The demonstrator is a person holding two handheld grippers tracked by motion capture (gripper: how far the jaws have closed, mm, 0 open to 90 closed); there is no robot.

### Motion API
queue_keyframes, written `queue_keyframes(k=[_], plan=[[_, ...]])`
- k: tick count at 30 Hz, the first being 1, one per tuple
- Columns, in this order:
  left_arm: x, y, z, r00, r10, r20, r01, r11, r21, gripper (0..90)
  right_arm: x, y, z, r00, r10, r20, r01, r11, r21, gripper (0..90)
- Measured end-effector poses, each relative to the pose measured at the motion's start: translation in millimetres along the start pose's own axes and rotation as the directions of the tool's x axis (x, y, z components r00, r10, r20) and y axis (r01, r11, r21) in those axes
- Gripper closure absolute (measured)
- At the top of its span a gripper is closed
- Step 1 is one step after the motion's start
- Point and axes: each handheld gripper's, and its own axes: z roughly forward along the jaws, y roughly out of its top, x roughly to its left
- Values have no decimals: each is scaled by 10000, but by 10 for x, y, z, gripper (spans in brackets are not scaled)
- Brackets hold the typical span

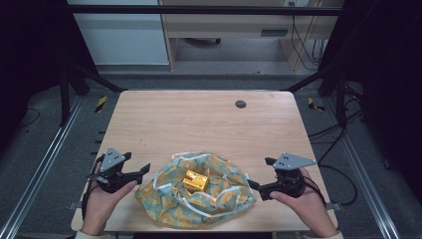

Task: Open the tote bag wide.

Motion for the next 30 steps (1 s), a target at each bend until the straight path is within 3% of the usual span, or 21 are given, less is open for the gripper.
queue_keyframes(k=[1, 9, 14, 19, 23, 24, 25, 30], plan=[[68, -20, -23, 9996, -162, -225, 160, 9998, -71, 172, -60, 15, 0, 9997, 146, 213, -144, 9999, -85, 57], [279, -74, -74, 9956, -682, -638, 674, 9976, -145, 136, -280, 51, 59, 9946, 716, 747, -686, 9968, -417, 52], [374, -114, -82, 9928, -893, -804, 880, 9959, -204, 114, -420, 11, 157, 9835, 1166, 1383, -1131, 9930, -332, 53], [447, -153, -69, 9918, -954, -856, 944, 9954, -161, 107, -492, -52, 215, 9752, 1421, 1699, -1416, 9898, -147, 54], [508, -197, -36, 9915, -954, -884, 958, 9954, 5, 100, -620, -164, 257, 9617, 1860, 2015, -1896, 9819, -16, 55], [508, -197, -36, 9915, -954, -884, 958, 9954, 5, 100, -620, -164, 257, 9617, 1860, 2015, -1896, 9819, -16, 55], [533, -219, -24, 9914, -894, -954, 909, 9958, 123, 98, -660, -209, 258, 9558, 2027, 2130, -2081, 9781, 30, 55], [586, -262, 10, 9913, -906, -952, 936, 9952, 285, 90, -745, -307, 255, 9431, 2281, 2420, -2346, 9721, -20, 53]])
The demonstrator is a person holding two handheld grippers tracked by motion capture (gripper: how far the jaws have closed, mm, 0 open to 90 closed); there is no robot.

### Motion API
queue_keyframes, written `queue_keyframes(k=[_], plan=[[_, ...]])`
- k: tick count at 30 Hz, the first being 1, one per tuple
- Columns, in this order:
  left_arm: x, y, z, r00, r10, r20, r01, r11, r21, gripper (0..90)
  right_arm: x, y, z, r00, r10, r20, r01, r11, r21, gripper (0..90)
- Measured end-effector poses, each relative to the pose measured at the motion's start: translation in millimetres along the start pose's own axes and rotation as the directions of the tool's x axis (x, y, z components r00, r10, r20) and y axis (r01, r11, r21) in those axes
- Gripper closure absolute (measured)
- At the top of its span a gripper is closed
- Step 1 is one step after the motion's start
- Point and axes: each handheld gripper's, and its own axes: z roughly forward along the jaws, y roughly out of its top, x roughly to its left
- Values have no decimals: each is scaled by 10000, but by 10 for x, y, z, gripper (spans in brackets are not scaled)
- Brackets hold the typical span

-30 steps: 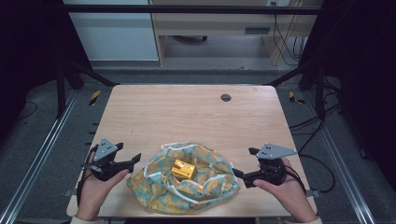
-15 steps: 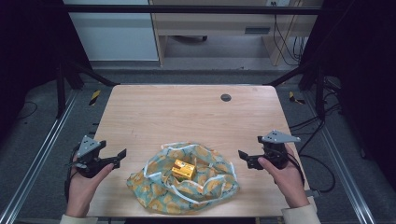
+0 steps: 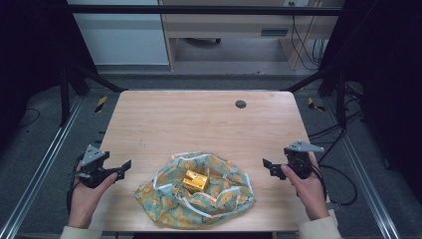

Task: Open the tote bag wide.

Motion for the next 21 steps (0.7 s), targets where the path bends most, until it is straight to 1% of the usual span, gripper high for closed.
queue_keyframes(k=[1, 2, 3, 4, 5, 6, 7, 8, 9, 10, 11, 12, 13, 14, 15, 16, 17, 19, 21], plan=[[22, -18, 19, 10000, 69, -24, -68, 9999, 148, 87, -26, -21, 6, 9999, 80, 78, -80, 10000, 11, 52], [22, -18, 19, 10000, 69, -24, -68, 9999, 148, 84, -26, -21, 6, 9999, 80, 78, -80, 10000, 11, 52], [43, -42, 46, 9999, 112, -74, -109, 9995, 299, 83, -67, -55, 20, 9996, 164, 216, -165, 9999, 51, 51], [43, -42, 46, 9999, 112, -74, -109, 9995, 299, 82, -83, -76, 30, 9993, 221, 314, -223, 9997, 57, 50], [52, -61, 71, 9999, 154, -77, -150, 9987, 480, 80, -93, -96, 37, 9988, 342, 360, -347, 9993, 126, 50], [52, -61, 71, 9999, 154, -77, -150, 9987, 480, 79, -93, -96, 37, 9988, 342, 360, -347, 9993, 126, 50], [53, -80, 96, 9996, 225, -146, -215, 9978, 633, 79, -118, -140, 54, 9978, 482, 455, -493, 9985, 228, 50], [53, -80, 96, 9996, 225, -146, -215, 9978, 633, 79, -133, -157, 63, 9981, 424, 449, -436, 9987, 258, 50], [46, -92, 118, 9990, 406, -179, -391, 9960, 801, 77, -144, -187, 75, 9977, 467, 498, -484, 9983, 334, 50], [46, -92, 118, 9990, 406, -179, -391, 9960, 801, 76, -144, -187, 75, 9977, 467, 498, -484, 9983, 334, 50], [28, -107, 144, 9980, 593, -210, -569, 9932, 1011, 74, -154, -243, 90, 9968, 580, 555, -607, 9969, 495, 50], [13, -115, 164, 9971, 736, -215, -704, 9901, 1218, 74, -157, -267, 93, 9965, 599, 576, -631, 9965, 553, 52], [7, -121, 179, 9960, 855, -248, -815, 9877, 1337, 74, -156, -309, 102, 9962, 584, 651, -627, 9958, 673, 53], [7, -121, 179, 9960, 855, -248, -815, 9877, 1337, 74, -151, -331, 107, 9963, 545, 668, -597, 9951, 785, 53], [-9, -136, 215, 9949, 982, -244, -929, 9818, 1657, 74, -144, -358, 111, 9965, 405, 726, -477, 9939, 998, 53], [-9, -136, 215, 9949, 982, -244, -929, 9818, 1657, 73, -144, -358, 111, 9965, 405, 726, -477, 9939, 998, 53], [-11, -139, 227, 9943, 1029, -273, -967, 9803, 1725, 73, -137, -380, 104, 9957, 335, 868, -426, 9936, 1046, 54], [-8, -148, 237, 9949, 973, -265, -909, 9792, 1813, 71, -128, -386, 100, 9949, 390, 927, -494, 9923, 1131, 57], [-6, -154, 243, 9951, 950, -279, -881, 9779, 1896, 71, -119, -391, 105, 9947, 341, 969, -458, 9916, 1211, 60]])
